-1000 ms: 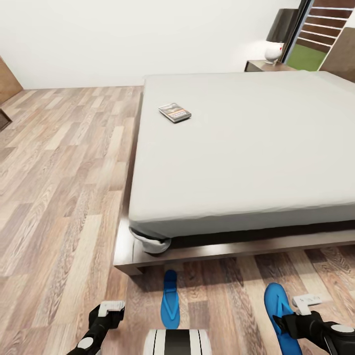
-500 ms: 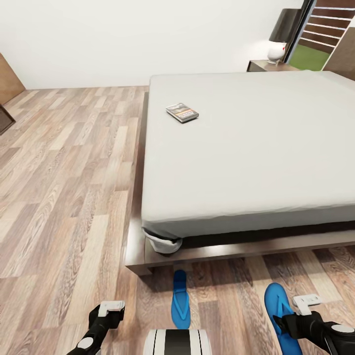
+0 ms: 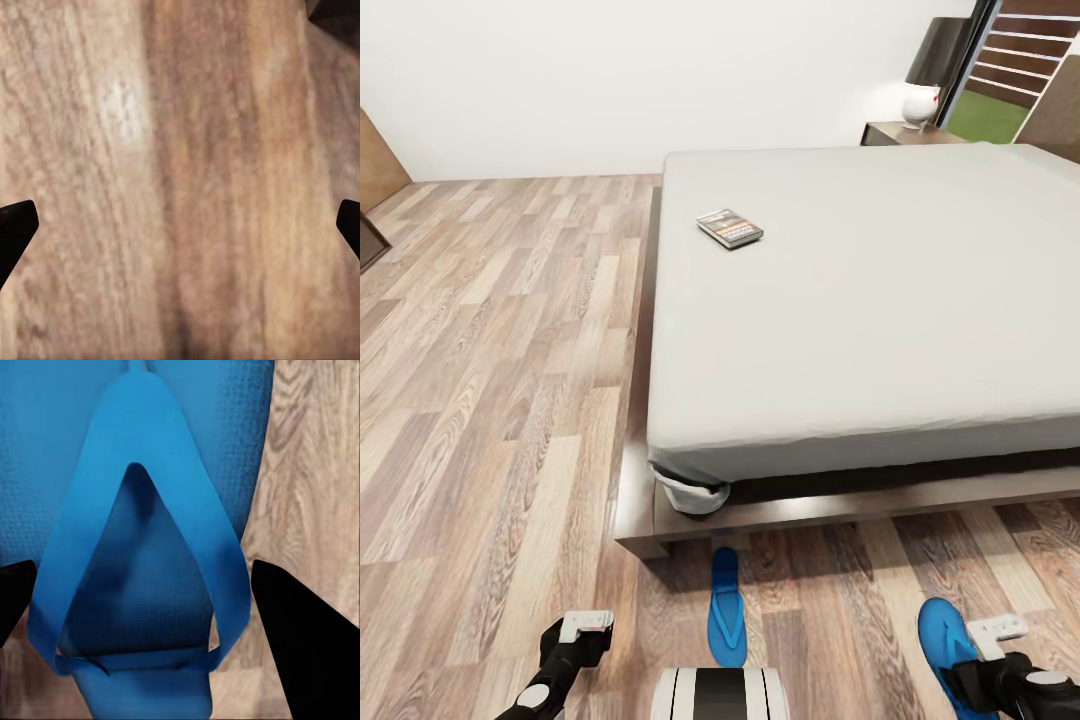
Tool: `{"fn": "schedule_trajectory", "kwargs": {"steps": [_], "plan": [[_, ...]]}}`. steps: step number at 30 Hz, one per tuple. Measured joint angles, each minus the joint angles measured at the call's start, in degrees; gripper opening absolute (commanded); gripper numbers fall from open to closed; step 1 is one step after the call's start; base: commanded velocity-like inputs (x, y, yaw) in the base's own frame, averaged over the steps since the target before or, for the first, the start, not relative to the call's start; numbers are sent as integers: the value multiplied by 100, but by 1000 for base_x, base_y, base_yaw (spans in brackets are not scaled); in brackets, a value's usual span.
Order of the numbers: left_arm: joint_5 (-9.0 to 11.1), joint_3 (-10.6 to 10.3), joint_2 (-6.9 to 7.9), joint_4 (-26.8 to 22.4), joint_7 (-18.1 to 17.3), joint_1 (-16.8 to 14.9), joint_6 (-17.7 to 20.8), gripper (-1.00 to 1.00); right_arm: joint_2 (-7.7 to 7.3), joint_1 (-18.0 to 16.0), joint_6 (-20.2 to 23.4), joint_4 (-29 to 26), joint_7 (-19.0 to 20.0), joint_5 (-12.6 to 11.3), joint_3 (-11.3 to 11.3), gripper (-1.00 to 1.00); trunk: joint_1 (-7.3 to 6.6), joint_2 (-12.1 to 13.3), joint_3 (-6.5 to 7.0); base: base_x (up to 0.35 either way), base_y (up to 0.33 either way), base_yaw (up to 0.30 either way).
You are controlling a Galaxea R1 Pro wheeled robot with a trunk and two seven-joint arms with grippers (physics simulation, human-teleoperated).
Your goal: In the bedroom, move the book from the bed onto either nightstand, and place the two sandals side by side next to the bed.
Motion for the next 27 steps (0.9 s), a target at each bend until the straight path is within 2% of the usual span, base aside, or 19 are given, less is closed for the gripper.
{"fn": "schedule_trajectory", "kwargs": {"steps": [1, 7, 16, 27], "plan": [[-5, 0, 0, 0, 0, 0, 1, 100, -4, -3, -28, 10, -199, 309, 16, -100, 0, 0, 0, 0, 0, 0], [-9, -8, -6, -2, -1, 0, 2, 100, -41, -49, -382, -161, -367, 516, 15, -100, 0, 0, 0, 0, 0, 0], [-10, -11, -9, -2, -1, -2, 2, 100, -221, -151, -580, -274, -268, 507, 21, -100, 0, 0, 0, 0, 0, 0], [-15, -18, -10, -6, 0, -2, 2, 100, -275, -167, -765, -334, -218, 568, 35, -100, 0, 0, 0, 0, 0, 0]]}}
